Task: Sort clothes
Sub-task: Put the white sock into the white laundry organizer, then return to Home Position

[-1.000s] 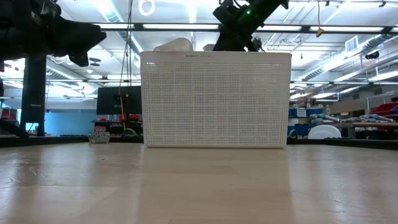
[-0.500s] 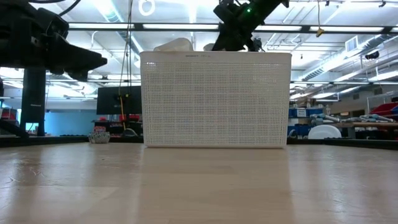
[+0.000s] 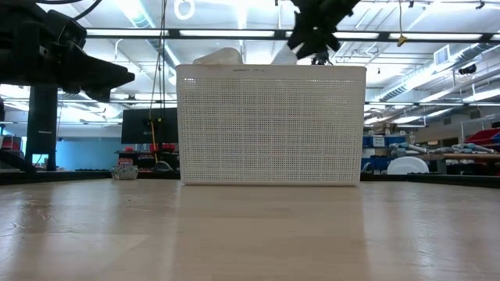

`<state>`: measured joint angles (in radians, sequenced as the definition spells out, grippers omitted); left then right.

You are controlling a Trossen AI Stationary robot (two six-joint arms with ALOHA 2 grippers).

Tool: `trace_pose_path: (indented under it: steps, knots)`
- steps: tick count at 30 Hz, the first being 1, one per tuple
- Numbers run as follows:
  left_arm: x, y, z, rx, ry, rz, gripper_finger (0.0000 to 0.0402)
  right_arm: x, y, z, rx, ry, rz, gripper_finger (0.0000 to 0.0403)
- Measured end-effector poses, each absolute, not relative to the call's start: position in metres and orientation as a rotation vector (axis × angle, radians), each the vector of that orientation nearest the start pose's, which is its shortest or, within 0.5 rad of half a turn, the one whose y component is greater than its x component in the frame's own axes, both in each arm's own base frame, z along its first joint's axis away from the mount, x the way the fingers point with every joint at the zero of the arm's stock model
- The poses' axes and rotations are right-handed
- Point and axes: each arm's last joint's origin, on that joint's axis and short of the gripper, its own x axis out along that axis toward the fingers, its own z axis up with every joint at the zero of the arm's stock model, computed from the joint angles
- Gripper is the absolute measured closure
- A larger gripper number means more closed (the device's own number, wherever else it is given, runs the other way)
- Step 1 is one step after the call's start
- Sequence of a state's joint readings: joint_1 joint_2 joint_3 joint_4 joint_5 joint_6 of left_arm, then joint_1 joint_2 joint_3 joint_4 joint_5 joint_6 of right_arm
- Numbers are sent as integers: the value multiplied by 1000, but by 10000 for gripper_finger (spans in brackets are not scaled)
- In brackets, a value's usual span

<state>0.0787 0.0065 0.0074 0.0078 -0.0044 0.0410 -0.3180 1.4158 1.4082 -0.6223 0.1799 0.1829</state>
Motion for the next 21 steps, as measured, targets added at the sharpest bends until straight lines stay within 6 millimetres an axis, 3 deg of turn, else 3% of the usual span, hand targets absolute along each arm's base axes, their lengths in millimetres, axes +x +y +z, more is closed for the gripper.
trace_pose_path:
  steps: [10,18,21]
  knots:
    - [97,8,166,41,-7,84,273,272,-95,357,209,756,-536,166]
    - [97,8,166,41,-7,84,273,254,-83,377,170,687,-503,193]
    - [97,8,166,41,-8,84,273,245,-74,382,163,695,-485,229]
